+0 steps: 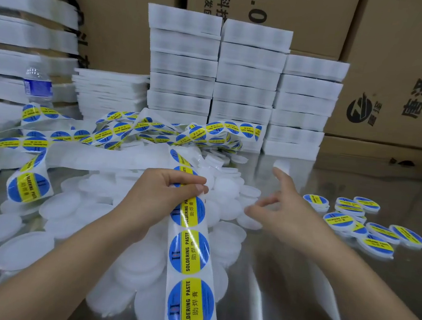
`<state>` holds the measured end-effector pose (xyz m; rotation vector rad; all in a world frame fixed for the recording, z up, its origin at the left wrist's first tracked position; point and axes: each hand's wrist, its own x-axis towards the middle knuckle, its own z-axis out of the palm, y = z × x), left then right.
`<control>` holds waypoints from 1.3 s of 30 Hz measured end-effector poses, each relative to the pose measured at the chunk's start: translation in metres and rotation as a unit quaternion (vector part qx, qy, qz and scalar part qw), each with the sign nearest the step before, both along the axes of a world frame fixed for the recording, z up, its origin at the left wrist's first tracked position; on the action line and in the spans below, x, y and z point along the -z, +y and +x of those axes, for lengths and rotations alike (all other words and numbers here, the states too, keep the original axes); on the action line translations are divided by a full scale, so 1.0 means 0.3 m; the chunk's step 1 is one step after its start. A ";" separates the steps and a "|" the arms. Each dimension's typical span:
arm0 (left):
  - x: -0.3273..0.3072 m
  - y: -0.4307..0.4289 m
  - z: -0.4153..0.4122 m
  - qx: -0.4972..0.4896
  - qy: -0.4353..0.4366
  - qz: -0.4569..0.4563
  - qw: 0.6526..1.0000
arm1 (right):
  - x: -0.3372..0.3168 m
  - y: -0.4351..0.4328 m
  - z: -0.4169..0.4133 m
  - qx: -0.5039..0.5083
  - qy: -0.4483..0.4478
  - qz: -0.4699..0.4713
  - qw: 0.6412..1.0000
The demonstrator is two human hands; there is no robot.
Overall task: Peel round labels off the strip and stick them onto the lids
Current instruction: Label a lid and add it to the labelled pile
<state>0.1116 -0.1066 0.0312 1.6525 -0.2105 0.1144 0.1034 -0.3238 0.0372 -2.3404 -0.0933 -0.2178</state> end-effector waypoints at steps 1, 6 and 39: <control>0.001 -0.004 -0.003 0.005 0.004 0.009 1.000 | -0.005 0.010 -0.002 -0.022 0.008 0.069 0.997; 0.003 -0.029 -0.031 0.064 -0.006 0.046 0.997 | -0.016 0.050 -0.034 -0.114 0.080 0.297 0.945; -0.006 -0.027 -0.037 0.090 0.034 0.067 0.993 | -0.037 0.064 -0.028 -0.078 0.046 0.484 0.870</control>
